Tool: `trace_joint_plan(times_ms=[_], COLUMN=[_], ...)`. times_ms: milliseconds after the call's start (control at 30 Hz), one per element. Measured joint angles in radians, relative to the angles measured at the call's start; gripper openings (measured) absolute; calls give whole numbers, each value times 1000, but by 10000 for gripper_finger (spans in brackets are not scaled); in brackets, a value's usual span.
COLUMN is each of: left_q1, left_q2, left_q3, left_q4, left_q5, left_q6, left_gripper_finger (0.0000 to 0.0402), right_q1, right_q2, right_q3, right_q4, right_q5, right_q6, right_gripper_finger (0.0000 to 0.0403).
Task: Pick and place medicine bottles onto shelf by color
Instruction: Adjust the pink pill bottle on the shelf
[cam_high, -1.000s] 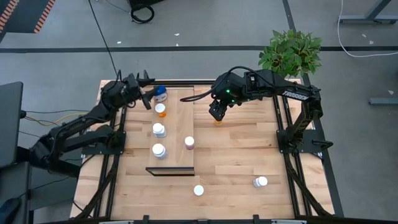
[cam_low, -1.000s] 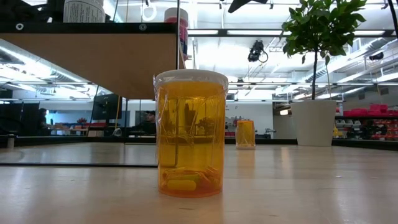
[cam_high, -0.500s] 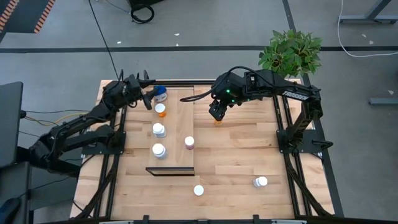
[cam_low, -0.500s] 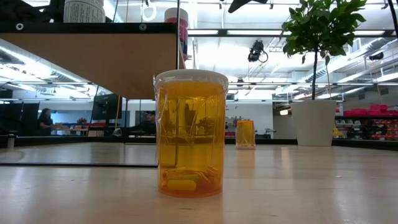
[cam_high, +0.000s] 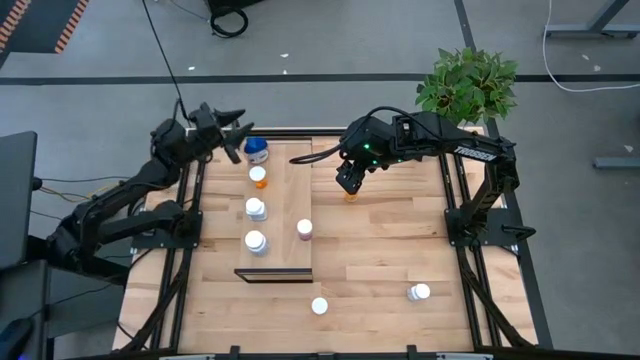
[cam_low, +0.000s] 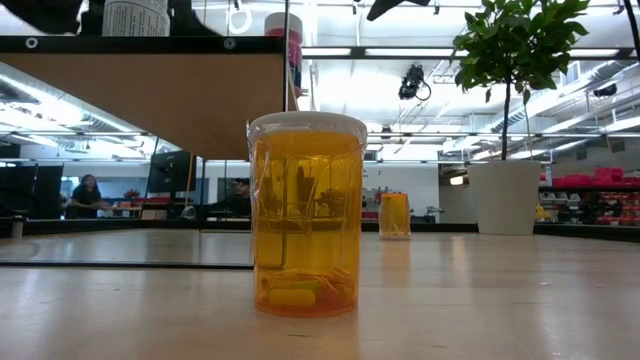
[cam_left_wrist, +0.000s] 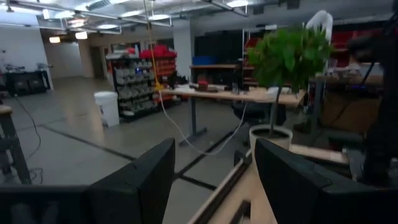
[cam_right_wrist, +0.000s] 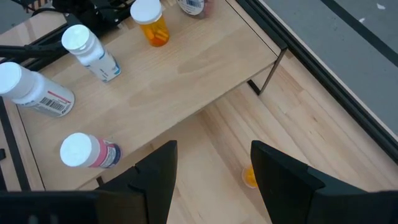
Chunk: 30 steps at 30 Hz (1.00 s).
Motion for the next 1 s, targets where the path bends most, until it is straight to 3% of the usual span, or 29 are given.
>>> trace_joint_plan(times_ms=[167,333,533,700,1000], left_q1=[0,0,0,0,0], left_q2=[0,0,0,0,-9], left_q3=[164,321,453,539,570], left_q4=[-206,-445,-696,-892,-953], left_q5=[0,0,1,1,6], left_q6=[0,-7,-88,-115,-209], left_gripper_finger=[227,221,210,204,200], right_q1=[5,14,-4,-10,-71], right_q2=[-2,-2,0,-8,-30], right_q3=[-16,-139,-360,-485,-733], right_q4=[-55,-98,45,45,284], right_q5=[28,63,-73,-129,-196], right_q6=[0,15,40,35,-127], right_gripper_finger=[212,212,212,212,212])
